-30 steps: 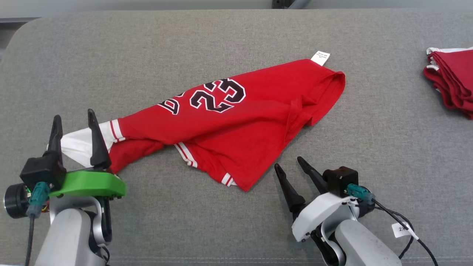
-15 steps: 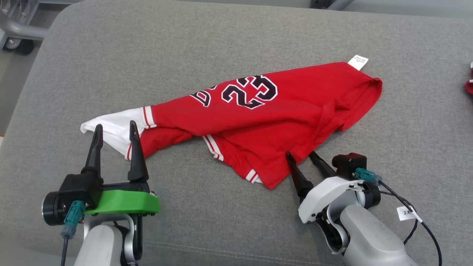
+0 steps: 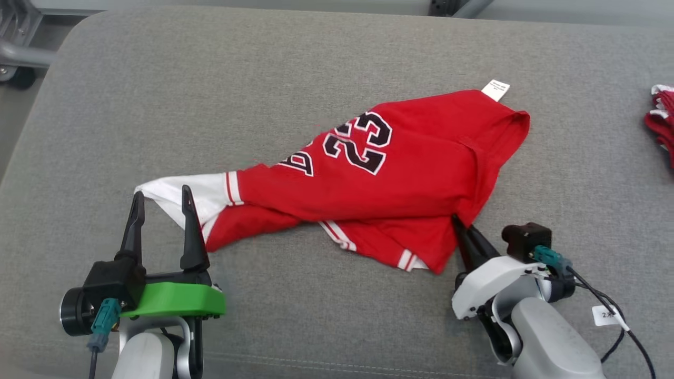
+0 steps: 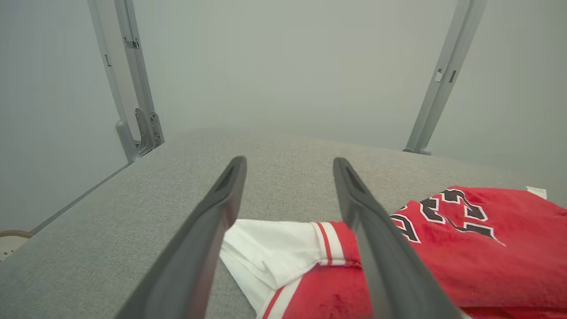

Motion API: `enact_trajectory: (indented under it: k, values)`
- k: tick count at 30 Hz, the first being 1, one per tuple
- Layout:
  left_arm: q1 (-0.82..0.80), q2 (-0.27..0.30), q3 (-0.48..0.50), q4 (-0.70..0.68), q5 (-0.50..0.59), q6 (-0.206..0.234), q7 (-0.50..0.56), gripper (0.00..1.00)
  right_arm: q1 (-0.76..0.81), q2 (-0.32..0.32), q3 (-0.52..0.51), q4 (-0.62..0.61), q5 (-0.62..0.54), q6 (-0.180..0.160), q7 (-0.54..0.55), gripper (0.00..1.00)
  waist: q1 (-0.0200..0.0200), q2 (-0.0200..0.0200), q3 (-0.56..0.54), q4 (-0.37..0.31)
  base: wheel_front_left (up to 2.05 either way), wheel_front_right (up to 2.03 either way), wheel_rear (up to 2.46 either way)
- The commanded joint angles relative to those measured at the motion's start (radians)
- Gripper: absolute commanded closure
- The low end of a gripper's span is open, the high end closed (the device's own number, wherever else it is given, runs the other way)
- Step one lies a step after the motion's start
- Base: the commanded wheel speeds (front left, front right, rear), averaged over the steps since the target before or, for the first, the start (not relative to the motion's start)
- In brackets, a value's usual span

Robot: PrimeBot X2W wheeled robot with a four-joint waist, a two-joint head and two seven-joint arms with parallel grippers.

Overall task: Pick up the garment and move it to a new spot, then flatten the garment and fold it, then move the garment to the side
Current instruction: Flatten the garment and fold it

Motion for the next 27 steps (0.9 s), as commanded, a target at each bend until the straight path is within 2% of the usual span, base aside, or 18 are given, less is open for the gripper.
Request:
enact_trajectory:
  k: [1,6,10,12,13,21,27]
  values:
    - [0.012,-0.004,0.005,0.001,0.007,-0.004,-0.002,0.0,0.013,-0.014,-0.02,-0.017,-0.016,-0.002,0.01,1.0,0.0,-0.0001,-0.002,-0.031,0.0,0.0,0.0]
    - [0.006,-0.01,-0.005,0.003,0.015,-0.016,-0.002,0.0,0.044,-0.072,-0.134,-0.117,-0.086,-0.002,0.094,1.0,0.0,-0.0001,0.009,-0.069,0.0,0.0,0.0]
    - [-0.012,-0.013,-0.017,0.008,0.02,-0.025,-0.002,0.0,0.016,-0.124,-0.158,-0.165,-0.108,-0.002,0.161,1.0,0.0,-0.0001,0.024,-0.087,0.0,0.0,0.0]
    - [-0.02,-0.014,-0.022,0.01,0.023,-0.029,-0.002,0.0,-0.003,-0.143,-0.163,-0.162,-0.127,-0.002,0.167,0.54,0.0,-0.0001,0.031,-0.092,0.0,0.0,0.0]
    - [-0.022,-0.015,-0.024,0.01,0.025,-0.03,-0.002,0.0,-0.01,-0.15,-0.172,-0.158,-0.144,-0.002,0.155,0.0,0.0,-0.0001,0.034,-0.093,0.0,0.0,0.0]
    - [-0.014,-0.017,-0.033,0.012,0.028,-0.031,-0.002,0.0,0.049,-0.095,-0.247,-0.169,-0.193,-0.002,0.075,0.0,0.0,-0.0001,0.036,-0.115,0.0,0.0,0.0]
    - [0.001,-0.017,-0.034,0.012,0.029,-0.031,-0.002,0.0,0.171,-0.024,-0.269,-0.255,-0.205,-0.002,0.037,0.0,0.0,-0.0001,0.031,-0.143,0.0,0.0,0.0]
